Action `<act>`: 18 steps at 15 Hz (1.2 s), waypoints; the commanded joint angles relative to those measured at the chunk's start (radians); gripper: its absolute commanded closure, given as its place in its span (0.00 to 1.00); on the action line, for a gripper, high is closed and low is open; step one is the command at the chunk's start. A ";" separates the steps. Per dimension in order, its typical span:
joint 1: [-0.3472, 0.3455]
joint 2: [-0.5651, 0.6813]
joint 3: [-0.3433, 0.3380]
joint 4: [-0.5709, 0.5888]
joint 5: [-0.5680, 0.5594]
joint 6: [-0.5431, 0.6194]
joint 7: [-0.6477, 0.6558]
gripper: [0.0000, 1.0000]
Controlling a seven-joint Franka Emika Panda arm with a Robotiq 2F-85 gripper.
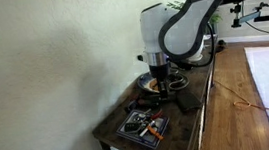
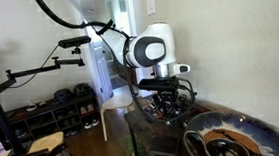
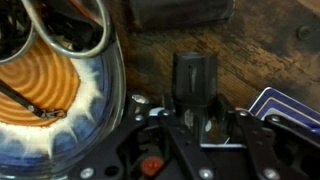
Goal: Pick up the black object and put it in the bowl
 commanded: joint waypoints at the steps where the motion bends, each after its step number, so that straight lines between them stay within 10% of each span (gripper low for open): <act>1: 0.009 -0.090 -0.028 -0.044 -0.038 -0.010 0.067 0.82; 18: -0.016 0.031 -0.119 0.192 -0.104 -0.069 0.163 0.82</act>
